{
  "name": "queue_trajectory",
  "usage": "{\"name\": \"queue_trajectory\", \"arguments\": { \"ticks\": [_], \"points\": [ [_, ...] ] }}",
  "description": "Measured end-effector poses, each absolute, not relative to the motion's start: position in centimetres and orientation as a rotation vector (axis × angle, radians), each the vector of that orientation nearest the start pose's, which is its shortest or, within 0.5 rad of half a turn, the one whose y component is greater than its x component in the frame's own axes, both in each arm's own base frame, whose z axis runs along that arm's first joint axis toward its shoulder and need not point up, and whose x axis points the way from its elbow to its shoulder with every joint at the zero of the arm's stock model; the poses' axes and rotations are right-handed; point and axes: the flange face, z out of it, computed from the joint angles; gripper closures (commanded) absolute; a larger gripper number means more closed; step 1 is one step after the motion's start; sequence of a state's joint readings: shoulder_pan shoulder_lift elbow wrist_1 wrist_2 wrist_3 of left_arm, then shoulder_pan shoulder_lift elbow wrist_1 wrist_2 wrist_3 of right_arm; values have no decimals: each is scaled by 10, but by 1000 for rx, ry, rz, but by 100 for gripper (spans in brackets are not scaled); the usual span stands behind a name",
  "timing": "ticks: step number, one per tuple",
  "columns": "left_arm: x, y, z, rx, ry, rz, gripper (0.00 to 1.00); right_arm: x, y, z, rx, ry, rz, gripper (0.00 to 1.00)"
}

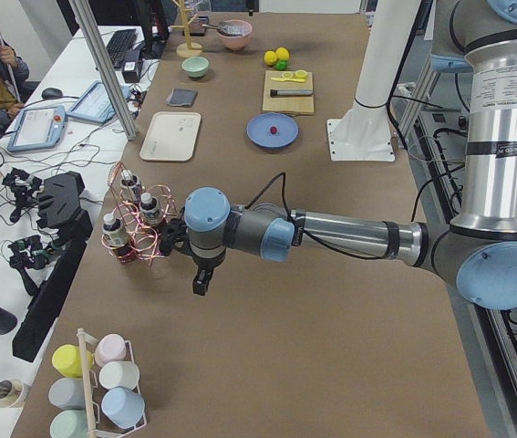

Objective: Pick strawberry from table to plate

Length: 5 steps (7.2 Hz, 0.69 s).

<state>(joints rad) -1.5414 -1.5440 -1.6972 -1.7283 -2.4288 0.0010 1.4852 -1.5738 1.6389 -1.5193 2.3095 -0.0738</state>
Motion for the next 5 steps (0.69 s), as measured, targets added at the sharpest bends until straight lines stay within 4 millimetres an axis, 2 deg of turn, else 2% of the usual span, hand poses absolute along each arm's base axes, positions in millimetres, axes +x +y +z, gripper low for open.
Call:
{"name": "queue_trajectory", "arguments": {
  "ticks": [2,5],
  "points": [
    [-47,-486,594,229,849,131,3,24,-501,624,108,-739,-195,0],
    [-52,-484,593,236,844,124,3,24,-500,626,104,-740,-193,0]
  ]
}}
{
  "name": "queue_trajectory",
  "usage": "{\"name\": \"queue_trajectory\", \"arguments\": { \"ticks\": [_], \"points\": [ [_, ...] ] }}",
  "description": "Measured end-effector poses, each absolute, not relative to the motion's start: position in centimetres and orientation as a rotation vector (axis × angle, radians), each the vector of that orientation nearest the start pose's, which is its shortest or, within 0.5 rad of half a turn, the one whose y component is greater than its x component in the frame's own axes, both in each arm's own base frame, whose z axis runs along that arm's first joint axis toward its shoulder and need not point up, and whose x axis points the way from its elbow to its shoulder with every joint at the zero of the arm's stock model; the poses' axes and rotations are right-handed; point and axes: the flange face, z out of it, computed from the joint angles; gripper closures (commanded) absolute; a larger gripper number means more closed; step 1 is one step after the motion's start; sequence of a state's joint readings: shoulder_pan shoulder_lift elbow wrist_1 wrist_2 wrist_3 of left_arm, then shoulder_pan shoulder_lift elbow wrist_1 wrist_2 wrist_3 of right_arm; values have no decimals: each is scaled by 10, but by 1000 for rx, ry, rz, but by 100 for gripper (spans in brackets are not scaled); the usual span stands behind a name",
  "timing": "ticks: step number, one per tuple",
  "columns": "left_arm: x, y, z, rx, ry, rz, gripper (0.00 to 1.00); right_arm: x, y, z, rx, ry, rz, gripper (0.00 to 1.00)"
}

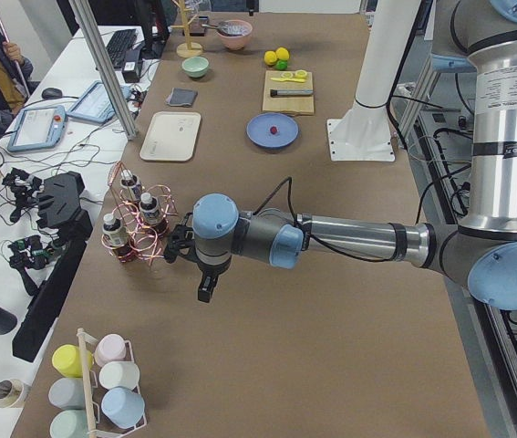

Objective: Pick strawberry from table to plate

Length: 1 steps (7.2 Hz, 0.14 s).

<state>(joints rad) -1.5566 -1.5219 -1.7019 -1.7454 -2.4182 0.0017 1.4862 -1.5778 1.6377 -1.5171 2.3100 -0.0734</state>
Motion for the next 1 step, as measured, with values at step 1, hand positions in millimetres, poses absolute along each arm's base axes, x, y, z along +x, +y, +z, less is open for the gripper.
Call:
{"name": "queue_trajectory", "arguments": {
  "ticks": [1],
  "points": [
    [-53,-484,593,238,844,122,3,24,-500,625,105,-741,-192,0]
  ]
}}
